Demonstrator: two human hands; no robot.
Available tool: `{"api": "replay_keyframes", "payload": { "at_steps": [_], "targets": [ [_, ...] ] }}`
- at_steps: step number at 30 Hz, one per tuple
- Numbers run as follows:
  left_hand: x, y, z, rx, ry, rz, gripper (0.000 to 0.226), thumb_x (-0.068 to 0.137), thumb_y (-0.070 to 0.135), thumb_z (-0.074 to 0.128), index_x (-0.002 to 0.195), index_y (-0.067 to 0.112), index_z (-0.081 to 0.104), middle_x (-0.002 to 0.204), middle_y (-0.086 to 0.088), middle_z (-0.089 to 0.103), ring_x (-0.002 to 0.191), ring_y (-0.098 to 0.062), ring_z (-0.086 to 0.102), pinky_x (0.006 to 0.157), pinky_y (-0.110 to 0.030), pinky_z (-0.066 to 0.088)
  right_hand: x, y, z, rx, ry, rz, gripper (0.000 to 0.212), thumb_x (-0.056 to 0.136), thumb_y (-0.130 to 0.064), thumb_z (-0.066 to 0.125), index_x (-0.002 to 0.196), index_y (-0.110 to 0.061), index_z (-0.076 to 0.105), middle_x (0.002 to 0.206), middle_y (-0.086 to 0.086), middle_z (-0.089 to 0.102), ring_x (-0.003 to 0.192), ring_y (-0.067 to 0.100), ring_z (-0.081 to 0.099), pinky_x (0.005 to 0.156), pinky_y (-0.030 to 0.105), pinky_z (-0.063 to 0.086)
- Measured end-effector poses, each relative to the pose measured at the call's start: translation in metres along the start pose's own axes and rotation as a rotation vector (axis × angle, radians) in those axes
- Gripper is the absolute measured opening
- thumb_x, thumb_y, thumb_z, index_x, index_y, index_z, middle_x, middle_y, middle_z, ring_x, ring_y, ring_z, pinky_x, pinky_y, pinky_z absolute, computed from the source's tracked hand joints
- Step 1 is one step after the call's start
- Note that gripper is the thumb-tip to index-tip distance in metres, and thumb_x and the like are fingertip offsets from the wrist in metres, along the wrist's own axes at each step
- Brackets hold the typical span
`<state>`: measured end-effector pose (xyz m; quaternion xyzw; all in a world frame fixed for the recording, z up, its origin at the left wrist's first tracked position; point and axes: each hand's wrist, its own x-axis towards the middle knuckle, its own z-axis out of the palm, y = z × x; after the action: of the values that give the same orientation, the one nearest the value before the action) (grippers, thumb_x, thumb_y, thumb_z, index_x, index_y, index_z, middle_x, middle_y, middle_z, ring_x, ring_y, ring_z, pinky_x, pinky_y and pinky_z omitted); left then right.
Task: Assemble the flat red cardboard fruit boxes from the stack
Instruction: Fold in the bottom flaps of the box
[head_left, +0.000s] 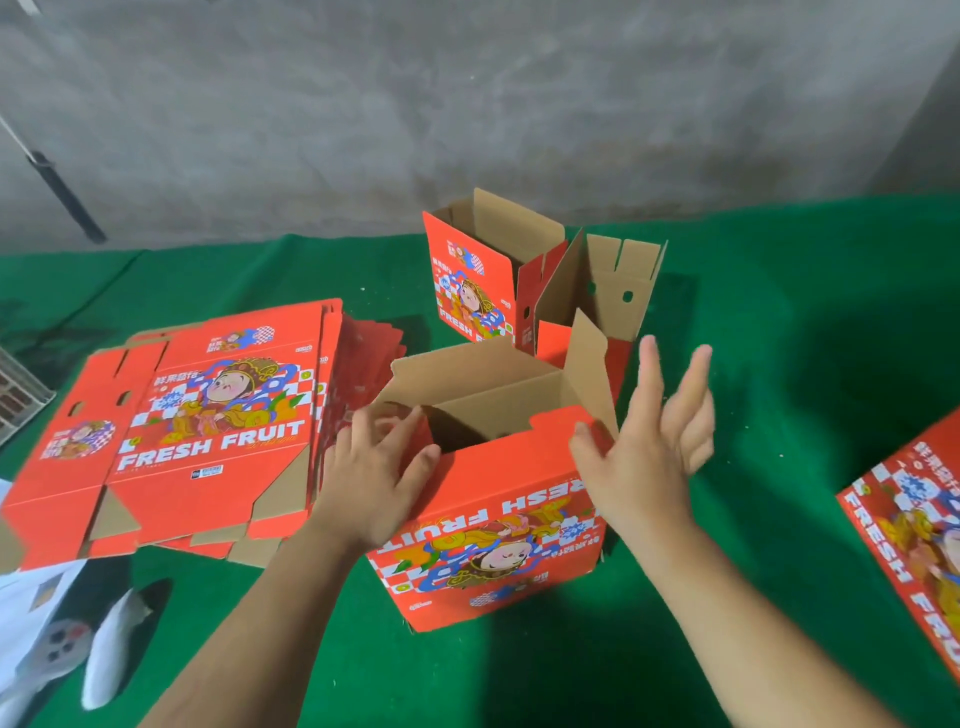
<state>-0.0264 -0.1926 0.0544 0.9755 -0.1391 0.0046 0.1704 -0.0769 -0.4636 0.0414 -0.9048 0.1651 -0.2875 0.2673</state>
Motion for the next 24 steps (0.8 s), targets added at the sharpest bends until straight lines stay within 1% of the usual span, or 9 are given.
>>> {"api": "replay_keyframes", "payload": {
  "at_steps": [2, 4, 6, 10, 13, 16, 19, 21, 24],
  "targets": [
    [0.005, 0.0, 0.001, -0.006, -0.015, -0.059, 0.09, 0.087, 0.079, 0.014, 0.164, 0.033, 0.021, 0.157, -0.006, 0.021, 0.144, -0.032, 0.031, 0.12, -0.051, 0.028, -0.002, 0.014, 0.001, 0.11, -0.211, 0.004, 0.091, 0.095, -0.028, 0.064, 0.167, -0.03, 0.008, 0.171, 0.005, 0.023, 0.152, 0.032, 0.027, 0.118, 0.056, 0.028],
    [0.013, 0.0, 0.003, -0.034, -0.002, -0.108, 0.082, 0.095, 0.077, 0.025, 0.165, 0.038, 0.012, 0.167, -0.003, 0.003, 0.151, -0.036, 0.022, 0.122, -0.054, 0.024, -0.006, 0.023, 0.003, 0.236, -0.346, -0.09, 0.065, 0.103, -0.019, 0.056, 0.163, -0.027, 0.03, 0.16, 0.003, 0.047, 0.142, 0.028, 0.049, 0.115, 0.044, 0.041],
    [0.02, 0.005, 0.001, -0.079, 0.057, -0.147, 0.071, 0.102, 0.065, 0.036, 0.164, 0.041, 0.012, 0.171, -0.005, -0.003, 0.153, -0.039, 0.021, 0.12, -0.057, 0.026, -0.009, 0.027, 0.001, 0.234, -0.304, -0.179, 0.047, 0.103, -0.012, 0.055, 0.149, -0.021, 0.056, 0.154, -0.002, 0.053, 0.137, 0.023, 0.053, 0.115, 0.04, 0.042],
    [0.017, 0.012, -0.001, -0.324, 0.211, -0.178, 0.065, 0.099, 0.064, 0.029, 0.162, 0.046, 0.021, 0.148, -0.009, 0.048, 0.137, -0.034, 0.043, 0.117, -0.053, 0.03, -0.012, 0.038, -0.001, 0.218, -0.328, -0.18, 0.033, 0.099, -0.025, 0.062, 0.131, -0.019, 0.071, 0.145, -0.011, 0.05, 0.117, 0.011, 0.059, 0.092, 0.009, 0.044],
    [0.014, 0.012, -0.002, -0.509, 0.258, -0.33, 0.058, 0.094, 0.075, 0.022, 0.145, 0.058, 0.043, 0.125, 0.003, 0.059, 0.125, -0.022, 0.045, 0.116, -0.052, 0.023, -0.003, 0.038, -0.003, 0.378, -0.329, -0.042, 0.046, 0.098, -0.056, 0.045, 0.106, -0.022, 0.076, 0.119, -0.019, 0.054, 0.107, -0.001, 0.059, 0.091, 0.025, 0.047],
    [0.013, 0.007, 0.001, -0.347, 0.071, -0.291, 0.069, 0.082, 0.083, 0.057, 0.139, 0.043, 0.056, 0.139, 0.0, 0.049, 0.139, -0.025, 0.042, 0.12, -0.05, 0.031, 0.018, 0.031, -0.001, 0.443, -0.322, 0.135, 0.051, 0.09, -0.074, 0.038, 0.088, -0.031, 0.066, 0.096, -0.015, 0.058, 0.092, 0.006, 0.062, 0.079, 0.034, 0.045],
    [0.013, 0.01, -0.002, -0.364, -0.095, -0.242, 0.105, 0.062, 0.08, 0.072, 0.152, 0.031, 0.046, 0.144, -0.004, 0.038, 0.14, -0.027, 0.042, 0.12, -0.04, 0.034, 0.028, 0.025, 0.003, 0.377, -0.511, 0.245, 0.074, 0.068, -0.083, 0.057, 0.128, -0.04, 0.051, 0.126, -0.011, 0.057, 0.115, 0.017, 0.06, 0.097, 0.04, 0.048],
    [0.014, 0.016, 0.001, -0.236, -0.101, -0.251, 0.1, 0.061, 0.084, 0.071, 0.144, 0.034, 0.049, 0.138, -0.005, 0.043, 0.132, -0.034, 0.048, 0.113, -0.049, 0.041, 0.029, 0.023, 0.003, 0.201, -0.628, 0.212, 0.11, 0.059, -0.085, 0.065, 0.154, -0.045, 0.027, 0.145, -0.004, 0.041, 0.133, 0.024, 0.051, 0.11, 0.044, 0.044],
    [0.009, 0.032, 0.006, -0.076, -0.058, -0.266, 0.088, 0.065, 0.079, 0.077, 0.137, 0.04, 0.046, 0.135, -0.004, 0.042, 0.127, -0.037, 0.047, 0.102, -0.051, 0.047, 0.029, 0.026, 0.001, -0.029, -0.664, 0.143, 0.127, 0.057, -0.084, 0.071, 0.155, -0.056, -0.005, 0.141, 0.001, 0.034, 0.132, 0.033, 0.047, 0.098, 0.047, 0.048]
  ]
}}
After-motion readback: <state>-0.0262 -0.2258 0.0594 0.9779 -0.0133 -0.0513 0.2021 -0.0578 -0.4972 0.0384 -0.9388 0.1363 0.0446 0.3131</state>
